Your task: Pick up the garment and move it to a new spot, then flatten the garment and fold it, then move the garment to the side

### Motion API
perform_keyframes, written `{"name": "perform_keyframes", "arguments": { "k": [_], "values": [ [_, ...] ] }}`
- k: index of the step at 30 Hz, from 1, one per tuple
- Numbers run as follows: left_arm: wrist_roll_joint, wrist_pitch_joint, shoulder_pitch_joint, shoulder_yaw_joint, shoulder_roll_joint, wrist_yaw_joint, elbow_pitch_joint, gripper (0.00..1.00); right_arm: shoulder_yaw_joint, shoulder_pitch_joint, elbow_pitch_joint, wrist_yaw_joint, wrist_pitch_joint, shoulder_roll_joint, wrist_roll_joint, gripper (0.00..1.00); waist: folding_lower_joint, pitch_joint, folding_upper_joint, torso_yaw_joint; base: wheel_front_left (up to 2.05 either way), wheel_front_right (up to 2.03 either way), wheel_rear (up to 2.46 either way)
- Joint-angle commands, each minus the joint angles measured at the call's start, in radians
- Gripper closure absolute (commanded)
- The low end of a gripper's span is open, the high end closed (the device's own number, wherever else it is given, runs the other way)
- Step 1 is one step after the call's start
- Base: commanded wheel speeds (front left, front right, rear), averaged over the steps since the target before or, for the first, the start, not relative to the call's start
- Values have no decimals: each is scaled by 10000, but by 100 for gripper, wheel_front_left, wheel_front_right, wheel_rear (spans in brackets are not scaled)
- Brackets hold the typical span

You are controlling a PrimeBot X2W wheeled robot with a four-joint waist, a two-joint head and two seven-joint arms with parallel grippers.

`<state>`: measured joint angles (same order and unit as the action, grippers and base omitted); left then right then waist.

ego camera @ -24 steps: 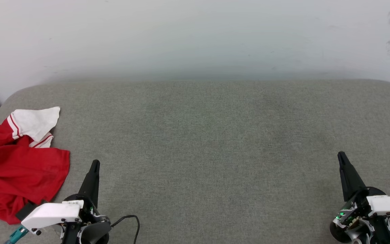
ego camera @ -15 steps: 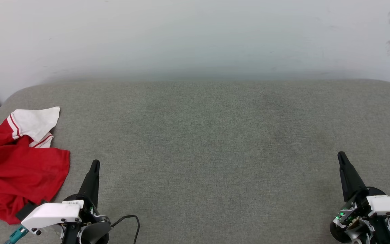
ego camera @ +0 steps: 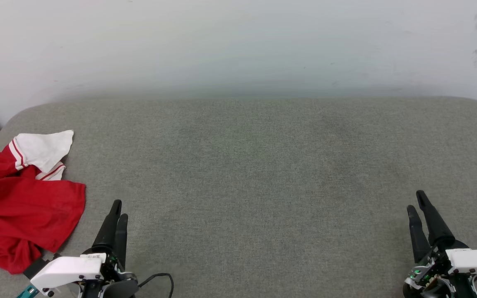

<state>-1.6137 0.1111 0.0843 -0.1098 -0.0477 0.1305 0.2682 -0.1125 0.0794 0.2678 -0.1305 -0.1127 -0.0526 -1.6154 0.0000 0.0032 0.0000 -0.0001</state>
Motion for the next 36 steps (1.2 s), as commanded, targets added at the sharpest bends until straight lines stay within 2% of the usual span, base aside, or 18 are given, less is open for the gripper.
{"name": "perform_keyframes", "arguments": {
  "k": [1,11,18,36],
  "values": [
    [66,-121,171,136,-14,4,-203,0,61,141,-214,-2,123,-1,59,0,0,3,0,-2,0,0,0],
    [337,-630,194,687,-17,4,-607,0,398,23,-618,-2,636,-43,384,0,0,14,0,-5,0,0,0],
    [1029,-942,192,887,-19,4,-1015,0,567,-43,-923,-2,960,-168,1126,0,0,14,0,5,0,0,0],
    [5802,-1649,89,1331,-25,4,-1490,0,366,-269,-1264,-3,1611,-125,6316,0,0,-42,0,59,0,0,0]
  ]
}}
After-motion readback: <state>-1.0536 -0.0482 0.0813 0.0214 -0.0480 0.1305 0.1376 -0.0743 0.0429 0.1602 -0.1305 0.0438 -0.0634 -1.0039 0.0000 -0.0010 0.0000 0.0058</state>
